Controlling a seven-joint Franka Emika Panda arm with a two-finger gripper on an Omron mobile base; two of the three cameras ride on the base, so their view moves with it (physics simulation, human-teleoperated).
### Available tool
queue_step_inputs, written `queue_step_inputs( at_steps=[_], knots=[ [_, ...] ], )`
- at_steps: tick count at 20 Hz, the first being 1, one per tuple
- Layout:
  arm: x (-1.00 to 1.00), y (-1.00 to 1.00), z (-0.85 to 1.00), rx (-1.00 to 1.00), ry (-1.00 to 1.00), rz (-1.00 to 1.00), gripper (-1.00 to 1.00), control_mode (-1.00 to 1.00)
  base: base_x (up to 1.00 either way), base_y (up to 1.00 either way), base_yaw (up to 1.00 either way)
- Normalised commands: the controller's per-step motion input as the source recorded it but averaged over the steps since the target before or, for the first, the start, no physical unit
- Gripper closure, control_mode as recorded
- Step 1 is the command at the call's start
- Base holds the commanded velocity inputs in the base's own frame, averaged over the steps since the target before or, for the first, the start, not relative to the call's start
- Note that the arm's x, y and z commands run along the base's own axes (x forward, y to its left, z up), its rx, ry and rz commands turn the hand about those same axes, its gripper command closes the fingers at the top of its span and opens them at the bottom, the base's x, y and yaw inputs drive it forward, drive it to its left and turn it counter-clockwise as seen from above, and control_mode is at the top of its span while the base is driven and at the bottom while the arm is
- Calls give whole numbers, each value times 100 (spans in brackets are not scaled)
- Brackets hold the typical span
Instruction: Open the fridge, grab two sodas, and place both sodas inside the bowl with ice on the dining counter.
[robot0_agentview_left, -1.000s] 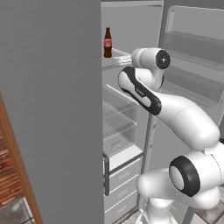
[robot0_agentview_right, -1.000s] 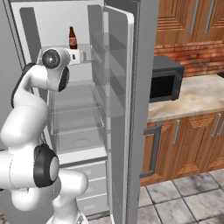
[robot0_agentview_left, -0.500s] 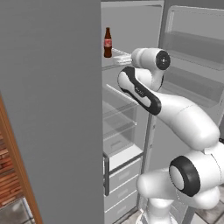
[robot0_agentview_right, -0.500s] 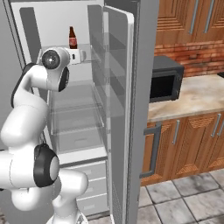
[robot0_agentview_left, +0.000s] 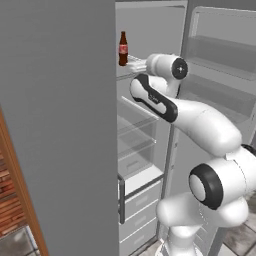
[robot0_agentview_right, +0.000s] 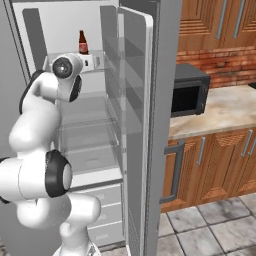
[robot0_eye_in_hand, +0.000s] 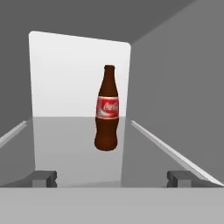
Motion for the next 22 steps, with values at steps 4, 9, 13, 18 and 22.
queue_step_inputs(
  at_steps=[4, 9, 13, 18, 22],
  knots=[
    [39, 12, 0, 0, 0, 0, -100, -100, 0, 0, 0],
    [32, 15, 1, 1, 0, 0, -100, -100, 0, 0, 0],
    [30, 0, 21, 7, 0, 1, -100, -100, 0, 0, 0],
    [27, 0, 14, 3, 0, 0, -100, -100, 0, 0, 0],
    [31, 0, 5, 0, 0, 0, -100, -100, 0, 0, 0]
  ],
)
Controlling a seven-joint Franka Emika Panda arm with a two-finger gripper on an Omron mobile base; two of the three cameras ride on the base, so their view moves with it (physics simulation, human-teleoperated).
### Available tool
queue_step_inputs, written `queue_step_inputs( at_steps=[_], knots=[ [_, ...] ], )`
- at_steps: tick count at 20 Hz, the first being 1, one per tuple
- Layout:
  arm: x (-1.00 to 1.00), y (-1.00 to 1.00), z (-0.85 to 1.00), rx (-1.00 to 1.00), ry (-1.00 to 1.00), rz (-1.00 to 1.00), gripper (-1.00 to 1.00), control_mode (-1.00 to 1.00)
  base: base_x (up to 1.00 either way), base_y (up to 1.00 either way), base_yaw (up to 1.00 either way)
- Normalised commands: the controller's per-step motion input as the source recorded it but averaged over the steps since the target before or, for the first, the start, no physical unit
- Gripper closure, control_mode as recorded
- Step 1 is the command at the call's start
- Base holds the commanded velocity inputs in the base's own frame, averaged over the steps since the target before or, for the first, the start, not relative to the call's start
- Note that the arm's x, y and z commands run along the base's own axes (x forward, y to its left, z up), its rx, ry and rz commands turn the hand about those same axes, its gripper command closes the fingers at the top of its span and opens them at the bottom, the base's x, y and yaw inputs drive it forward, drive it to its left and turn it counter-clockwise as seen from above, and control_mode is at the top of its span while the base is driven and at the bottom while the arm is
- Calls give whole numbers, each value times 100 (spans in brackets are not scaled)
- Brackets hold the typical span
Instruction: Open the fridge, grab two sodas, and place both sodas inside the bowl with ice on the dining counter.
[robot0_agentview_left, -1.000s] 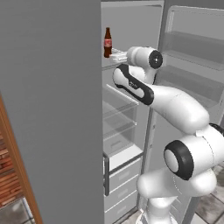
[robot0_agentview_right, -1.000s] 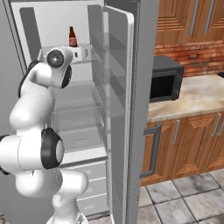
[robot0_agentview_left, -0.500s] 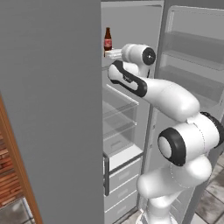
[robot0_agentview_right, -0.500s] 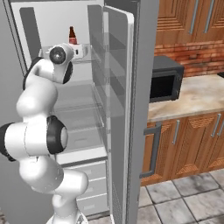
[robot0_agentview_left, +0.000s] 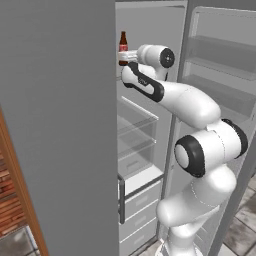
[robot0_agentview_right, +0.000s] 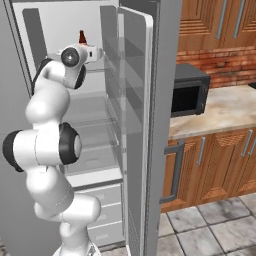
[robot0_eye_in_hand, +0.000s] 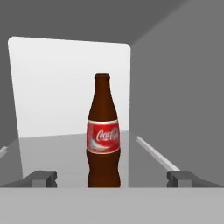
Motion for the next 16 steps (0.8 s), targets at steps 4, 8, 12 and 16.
queue_step_inputs(
  at_steps=[4, 8, 12, 16],
  knots=[
    [32, 3, 0, 0, 0, 0, -100, -100, 0, 0, 0],
    [29, 3, 0, 0, 0, 0, -100, -100, 0, 0, 0],
    [32, 9, 0, 0, 0, 0, -100, -100, 0, 0, 0],
    [30, 17, 0, 0, 0, 0, -100, -100, 0, 0, 0]
  ],
)
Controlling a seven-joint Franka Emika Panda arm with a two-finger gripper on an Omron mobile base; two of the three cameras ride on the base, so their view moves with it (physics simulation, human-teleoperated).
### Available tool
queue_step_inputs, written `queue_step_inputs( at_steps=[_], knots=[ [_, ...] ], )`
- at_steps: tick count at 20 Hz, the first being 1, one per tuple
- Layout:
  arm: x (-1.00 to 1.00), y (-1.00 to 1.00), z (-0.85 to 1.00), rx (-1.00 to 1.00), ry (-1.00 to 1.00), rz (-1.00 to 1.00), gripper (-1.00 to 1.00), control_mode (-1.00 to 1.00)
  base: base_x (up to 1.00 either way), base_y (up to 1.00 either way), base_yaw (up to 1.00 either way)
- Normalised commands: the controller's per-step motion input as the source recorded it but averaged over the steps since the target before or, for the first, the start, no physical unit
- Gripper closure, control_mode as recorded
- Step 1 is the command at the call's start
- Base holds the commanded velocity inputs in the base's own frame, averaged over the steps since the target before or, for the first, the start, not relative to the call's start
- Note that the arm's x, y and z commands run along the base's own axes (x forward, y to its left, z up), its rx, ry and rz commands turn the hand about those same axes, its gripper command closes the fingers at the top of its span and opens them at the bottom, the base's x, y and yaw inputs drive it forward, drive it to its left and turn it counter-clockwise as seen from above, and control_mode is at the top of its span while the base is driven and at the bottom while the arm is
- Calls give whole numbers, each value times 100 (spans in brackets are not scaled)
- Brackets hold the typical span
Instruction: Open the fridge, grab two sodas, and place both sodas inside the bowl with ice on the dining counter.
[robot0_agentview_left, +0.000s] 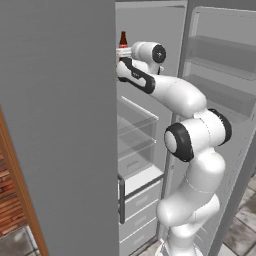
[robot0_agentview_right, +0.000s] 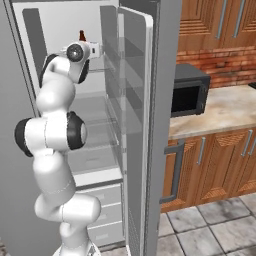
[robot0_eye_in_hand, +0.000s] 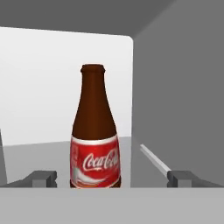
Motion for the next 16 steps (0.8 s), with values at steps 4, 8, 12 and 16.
queue_step_inputs(
  at_steps=[4, 8, 12, 16],
  knots=[
    [21, 21, 0, 0, 0, 0, -100, -100, 0, 0, 0],
    [14, 12, 0, 0, 0, 0, -100, -100, 0, 0, 0],
    [5, 5, 0, 0, 1, 0, -100, -100, 0, 0, 0],
    [8, 9, 0, 0, 2, 0, -100, -100, 0, 0, 0]
  ],
)
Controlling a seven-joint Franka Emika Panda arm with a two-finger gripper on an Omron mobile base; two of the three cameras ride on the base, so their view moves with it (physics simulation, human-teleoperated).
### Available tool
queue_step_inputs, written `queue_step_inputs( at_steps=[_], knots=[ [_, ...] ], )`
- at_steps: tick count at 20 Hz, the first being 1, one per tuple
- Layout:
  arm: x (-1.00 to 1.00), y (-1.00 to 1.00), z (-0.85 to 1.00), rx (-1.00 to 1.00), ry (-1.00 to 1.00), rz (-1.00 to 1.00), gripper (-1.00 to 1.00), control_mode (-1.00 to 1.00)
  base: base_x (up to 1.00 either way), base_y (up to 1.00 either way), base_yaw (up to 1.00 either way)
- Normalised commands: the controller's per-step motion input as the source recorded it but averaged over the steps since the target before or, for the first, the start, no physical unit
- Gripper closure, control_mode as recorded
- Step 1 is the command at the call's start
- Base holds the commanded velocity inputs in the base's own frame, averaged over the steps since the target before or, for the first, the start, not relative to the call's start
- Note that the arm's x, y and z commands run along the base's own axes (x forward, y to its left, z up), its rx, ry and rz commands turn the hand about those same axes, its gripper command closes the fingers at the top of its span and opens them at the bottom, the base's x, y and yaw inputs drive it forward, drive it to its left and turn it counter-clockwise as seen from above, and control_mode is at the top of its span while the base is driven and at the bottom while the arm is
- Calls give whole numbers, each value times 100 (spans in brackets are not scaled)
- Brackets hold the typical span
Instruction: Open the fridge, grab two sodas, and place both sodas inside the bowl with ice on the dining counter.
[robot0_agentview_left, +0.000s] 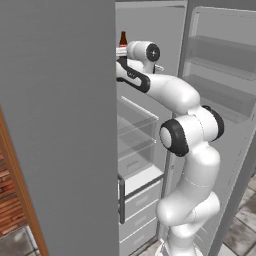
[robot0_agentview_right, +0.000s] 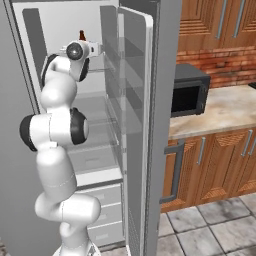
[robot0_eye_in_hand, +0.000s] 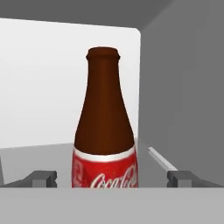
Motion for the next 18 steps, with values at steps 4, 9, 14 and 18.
queue_step_inputs(
  at_steps=[4, 9, 14, 18],
  knots=[
    [16, 18, 0, 0, 3, 0, 100, -100, 0, 0, 0],
    [11, 8, 0, 0, 2, 0, 100, -100, 0, 0, 0],
    [1, 0, 0, 0, 0, 0, 100, -100, 0, 0, 0],
    [0, 0, 0, 0, 0, 0, 100, -100, 0, 0, 0]
  ],
)
